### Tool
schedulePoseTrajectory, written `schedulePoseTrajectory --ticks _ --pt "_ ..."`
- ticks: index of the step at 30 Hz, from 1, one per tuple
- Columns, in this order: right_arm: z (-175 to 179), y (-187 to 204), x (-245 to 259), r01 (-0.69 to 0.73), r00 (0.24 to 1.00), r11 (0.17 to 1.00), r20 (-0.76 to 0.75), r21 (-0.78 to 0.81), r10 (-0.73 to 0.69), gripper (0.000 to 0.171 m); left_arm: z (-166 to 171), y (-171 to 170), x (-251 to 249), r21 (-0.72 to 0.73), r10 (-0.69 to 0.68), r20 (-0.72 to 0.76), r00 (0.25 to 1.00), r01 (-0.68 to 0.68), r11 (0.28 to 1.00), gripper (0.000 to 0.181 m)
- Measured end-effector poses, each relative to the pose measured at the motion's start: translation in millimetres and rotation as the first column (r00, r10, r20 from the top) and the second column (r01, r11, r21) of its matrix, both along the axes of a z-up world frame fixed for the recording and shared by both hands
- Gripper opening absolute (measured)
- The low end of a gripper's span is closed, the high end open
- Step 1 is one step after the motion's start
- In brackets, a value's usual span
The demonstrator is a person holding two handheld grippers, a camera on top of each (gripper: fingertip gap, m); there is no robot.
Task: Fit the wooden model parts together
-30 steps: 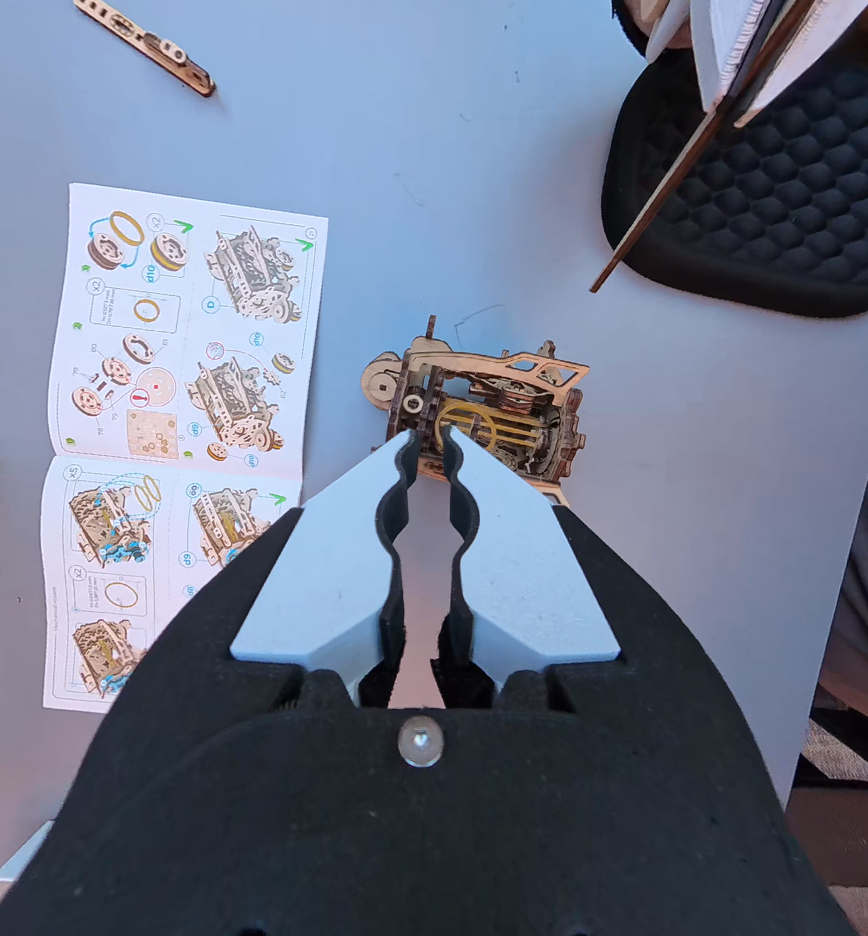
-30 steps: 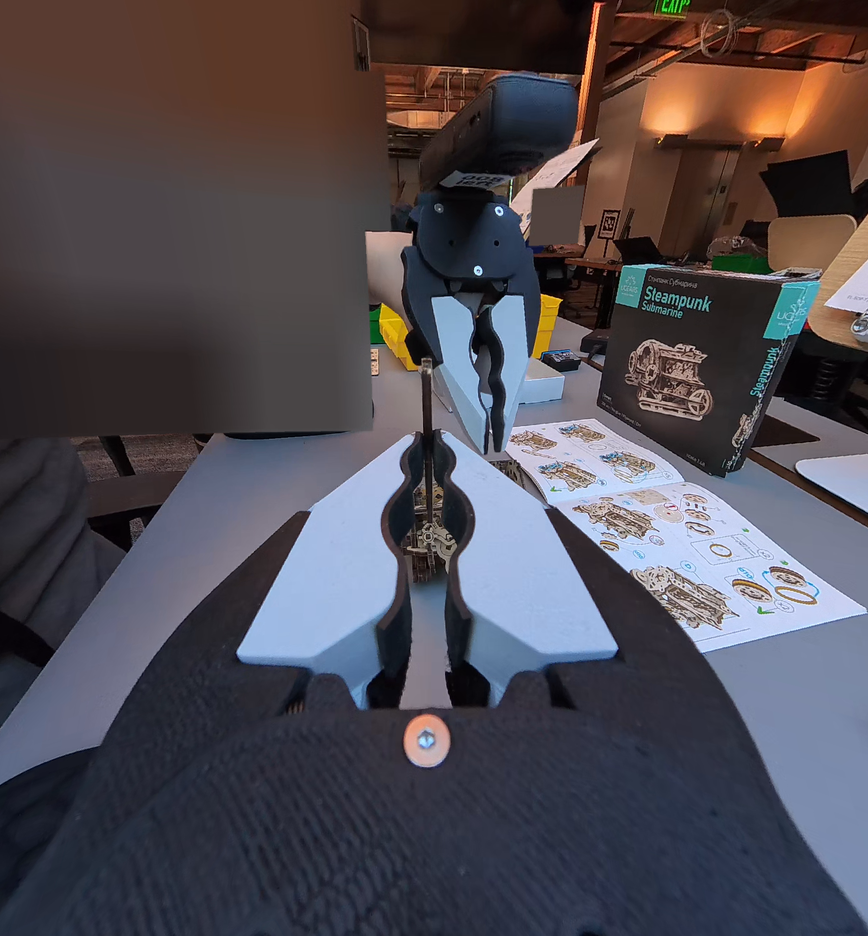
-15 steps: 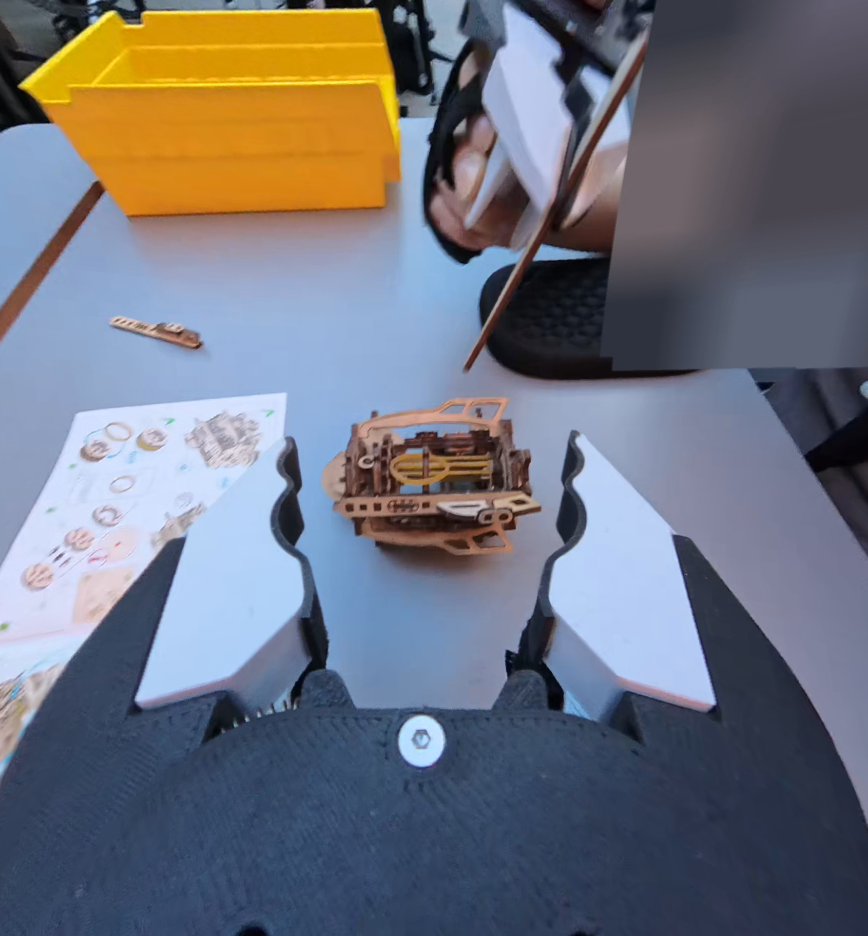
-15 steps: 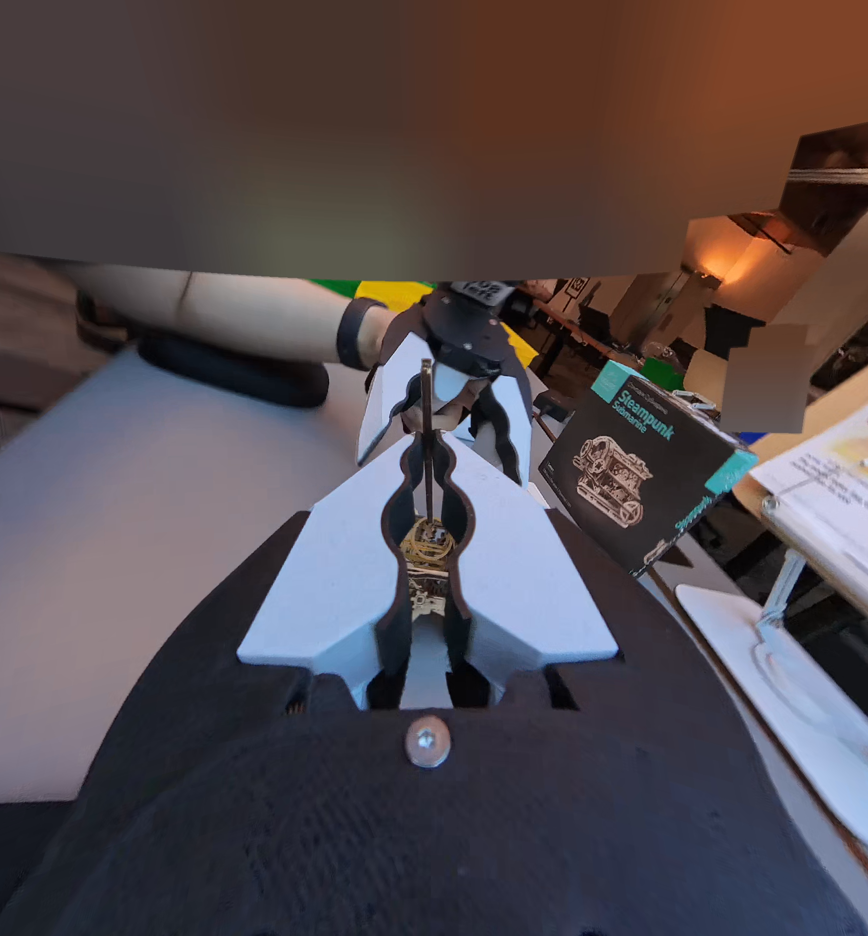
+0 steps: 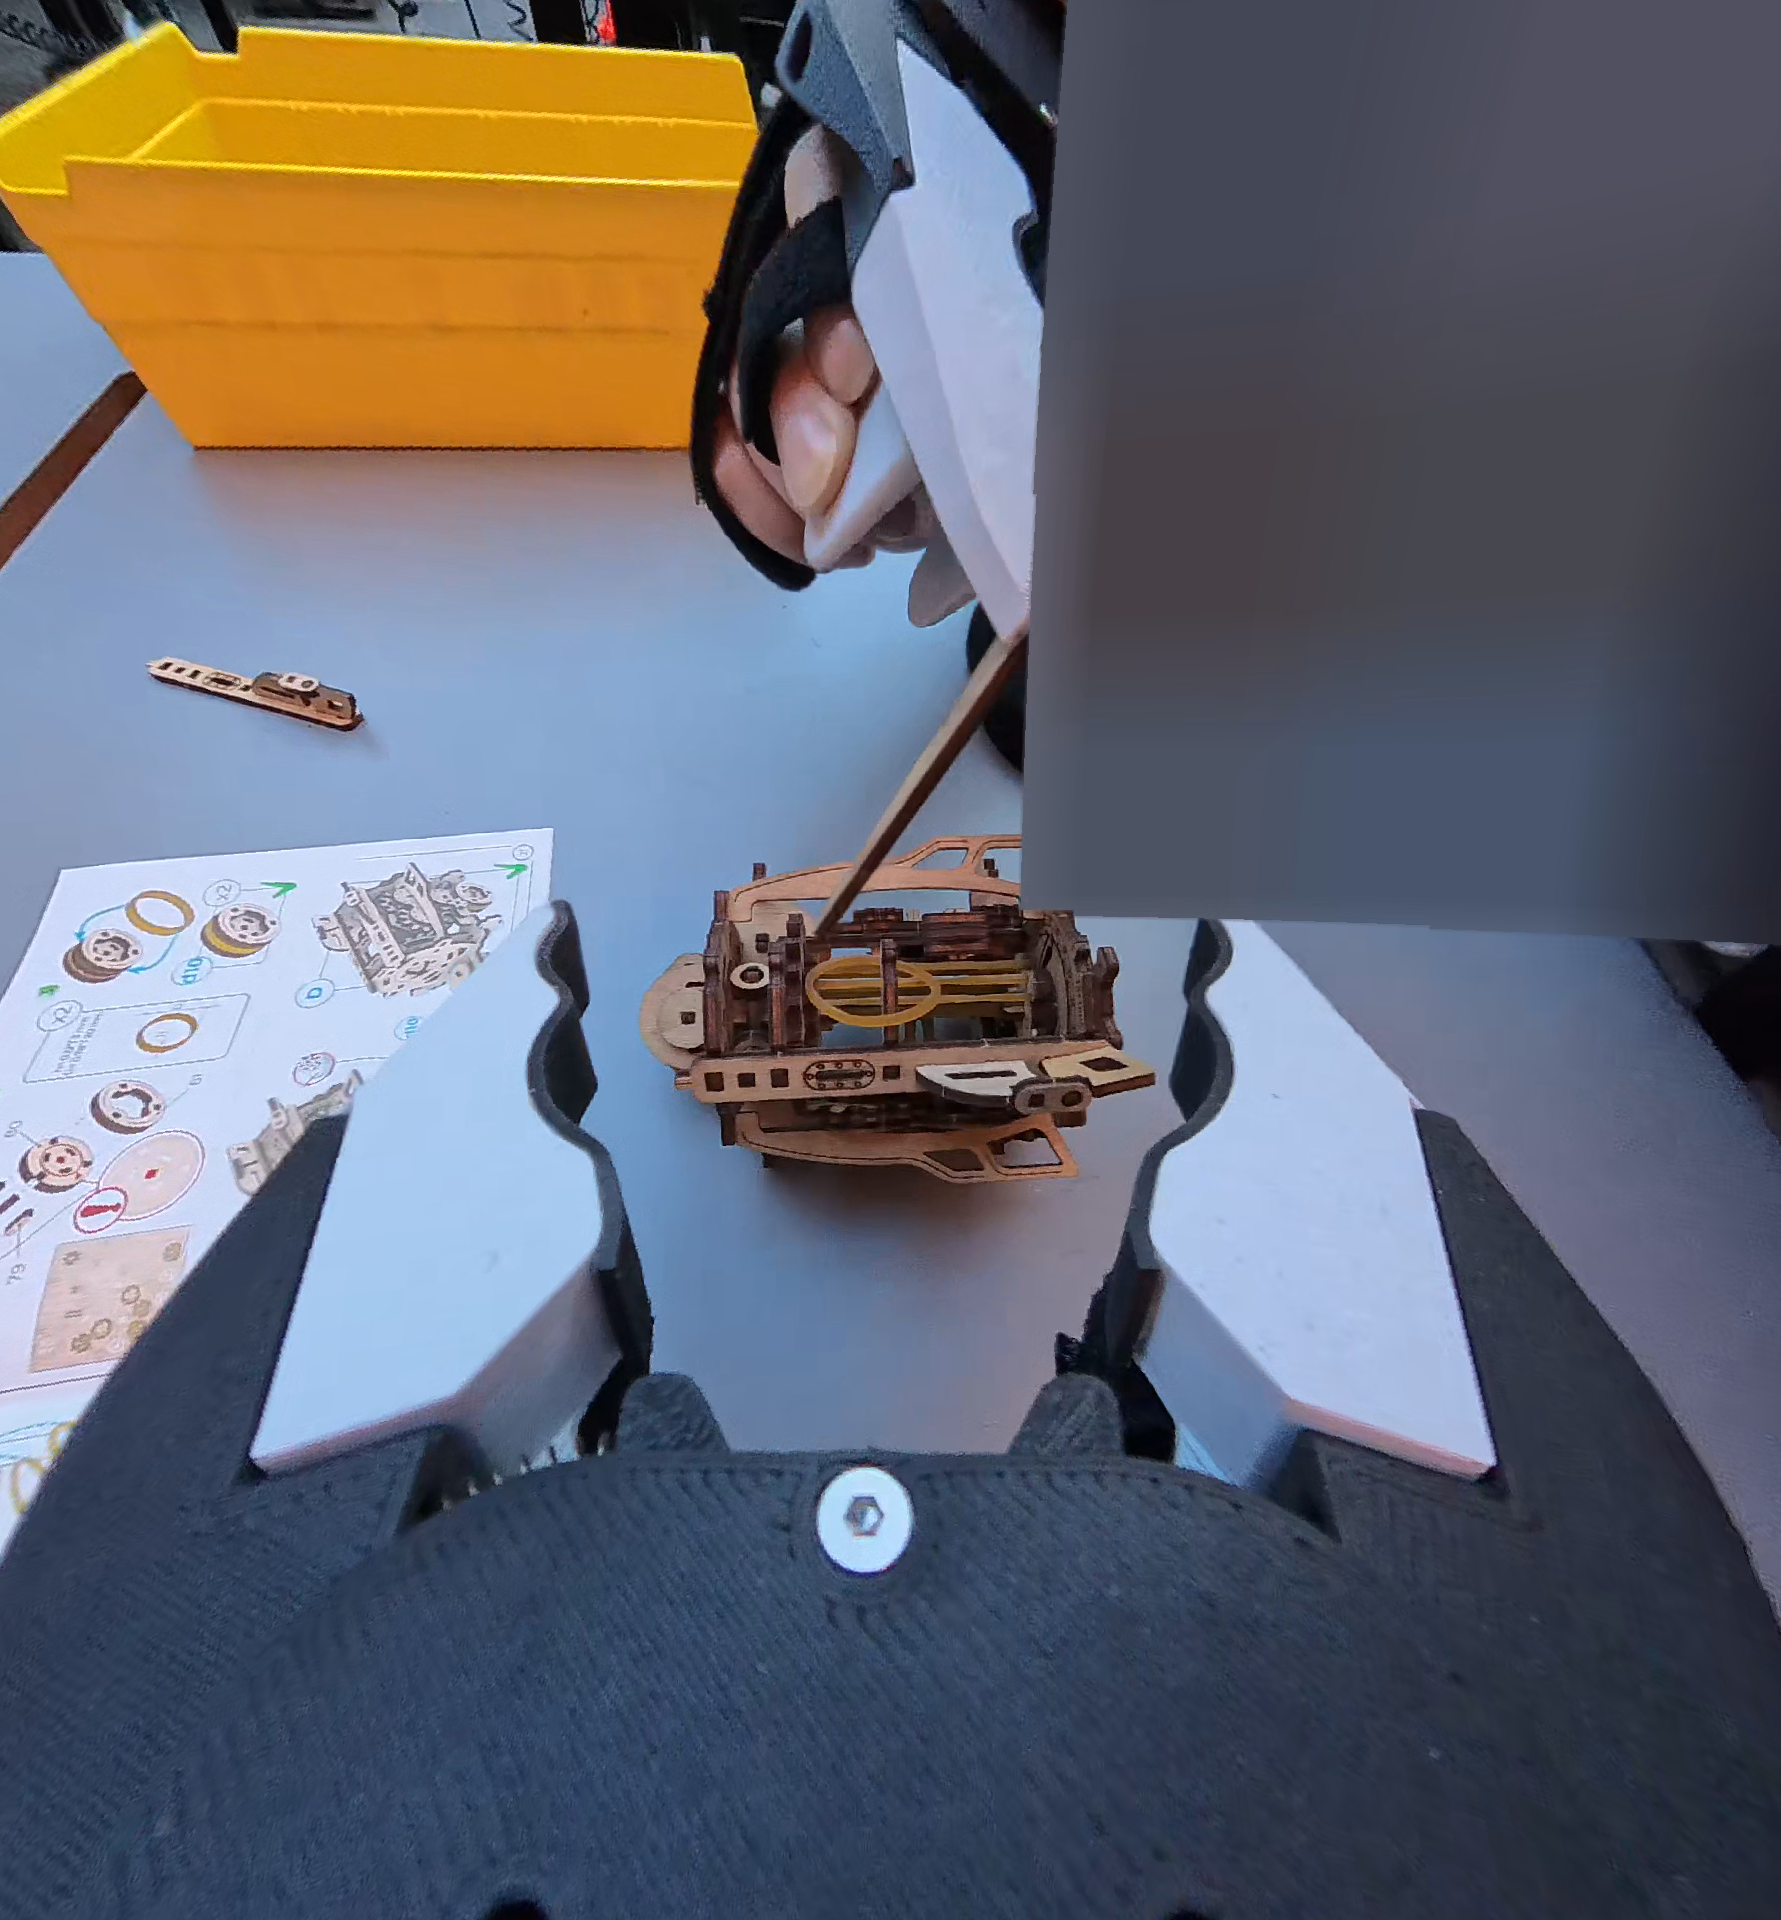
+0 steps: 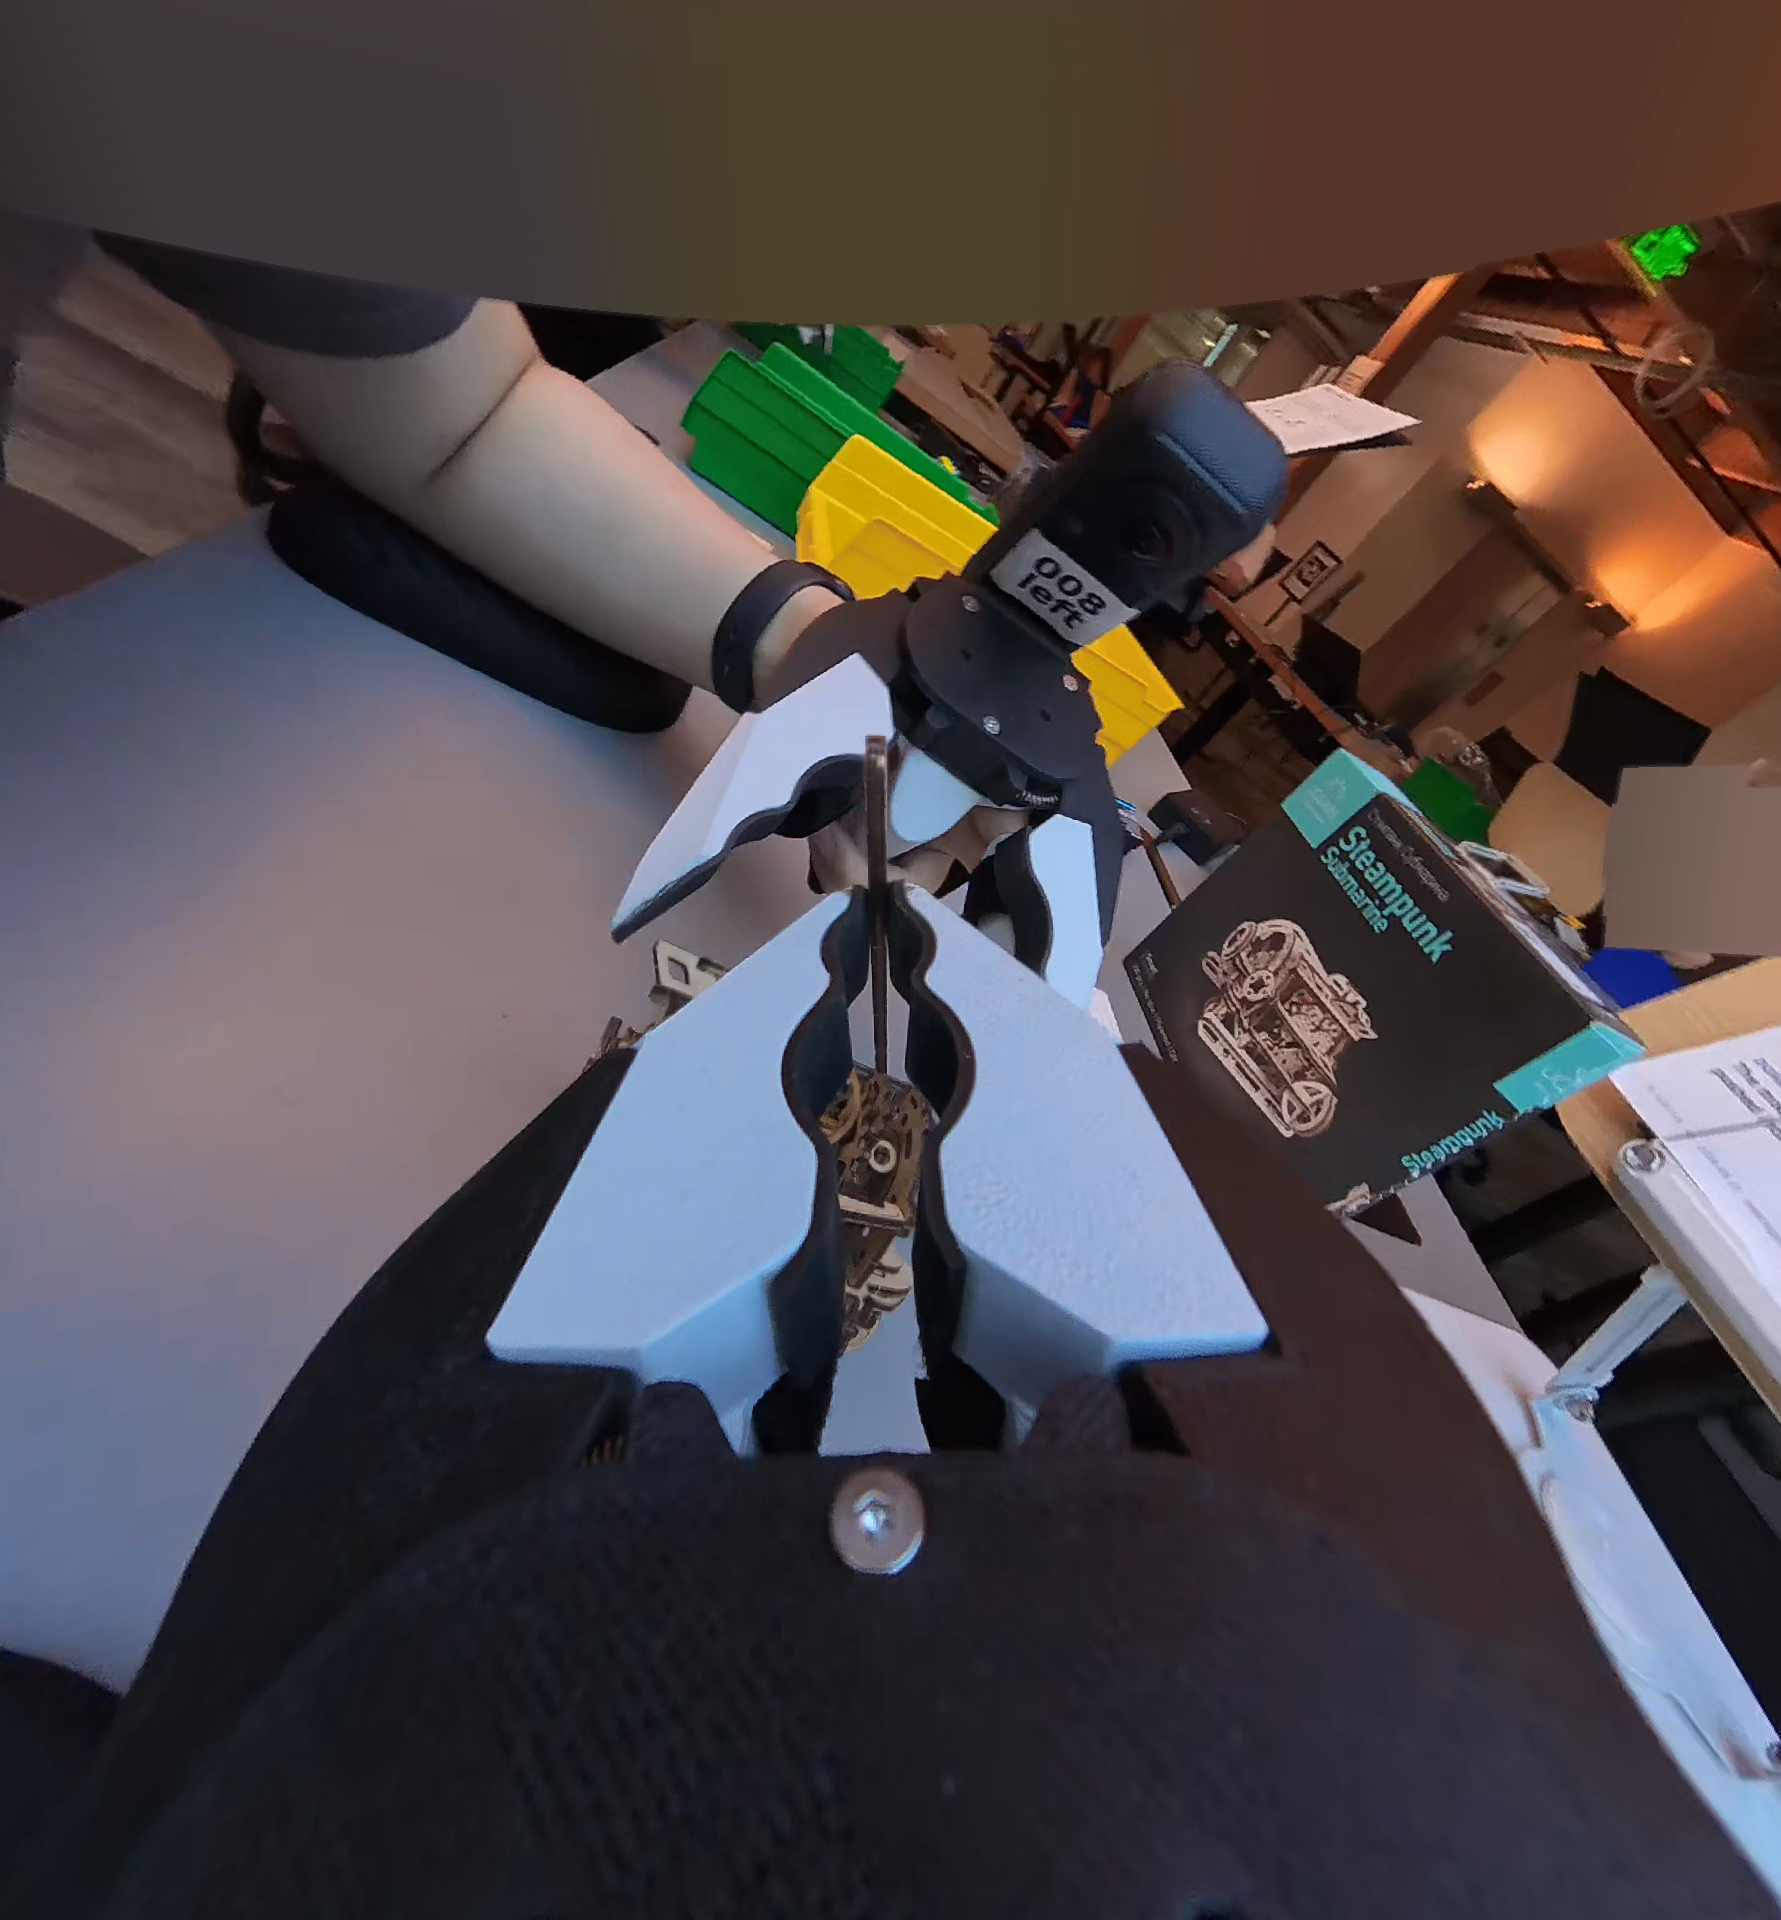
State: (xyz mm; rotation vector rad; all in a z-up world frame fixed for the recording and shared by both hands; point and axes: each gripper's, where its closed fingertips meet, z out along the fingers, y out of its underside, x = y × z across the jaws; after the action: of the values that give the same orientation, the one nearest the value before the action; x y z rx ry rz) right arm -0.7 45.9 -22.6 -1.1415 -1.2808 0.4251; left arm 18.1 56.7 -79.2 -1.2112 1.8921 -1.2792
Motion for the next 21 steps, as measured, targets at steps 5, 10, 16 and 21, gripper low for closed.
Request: schedulePoseTrajectory --ticks 5,10,16,21 --pt "-12.3 1.9 2.3 0.036 0.999 0.999 0.013 0.014 -0.036 0.000 -5.9 -1.4 0.5 -0.046 -0.014 0.001 1.000 0.014 0.999 0.107" --pt "-12.6 -3.5 -0.4 0.028 1.000 0.999 0.005 0.035 -0.028 0.000 -13.1 2.4 2.2 -0.030 0.006 -0.009 1.000 -0.006 1.000 0.106" --pt "-24.0 -4.4 -5.5 0.040 0.995 0.994 0.087 0.101 -0.049 0.000 -14.9 -3.3 3.3 -0.051 -0.008 -0.020 1.000 0.007 0.999 0.102" --pt "-21.4 -7.8 -6.0 0.030 0.995 0.993 0.089 0.112 -0.040 0.000 -22.7 -4.1 3.4 -0.044 -0.012 -0.041 0.999 0.010 0.999 0.098"
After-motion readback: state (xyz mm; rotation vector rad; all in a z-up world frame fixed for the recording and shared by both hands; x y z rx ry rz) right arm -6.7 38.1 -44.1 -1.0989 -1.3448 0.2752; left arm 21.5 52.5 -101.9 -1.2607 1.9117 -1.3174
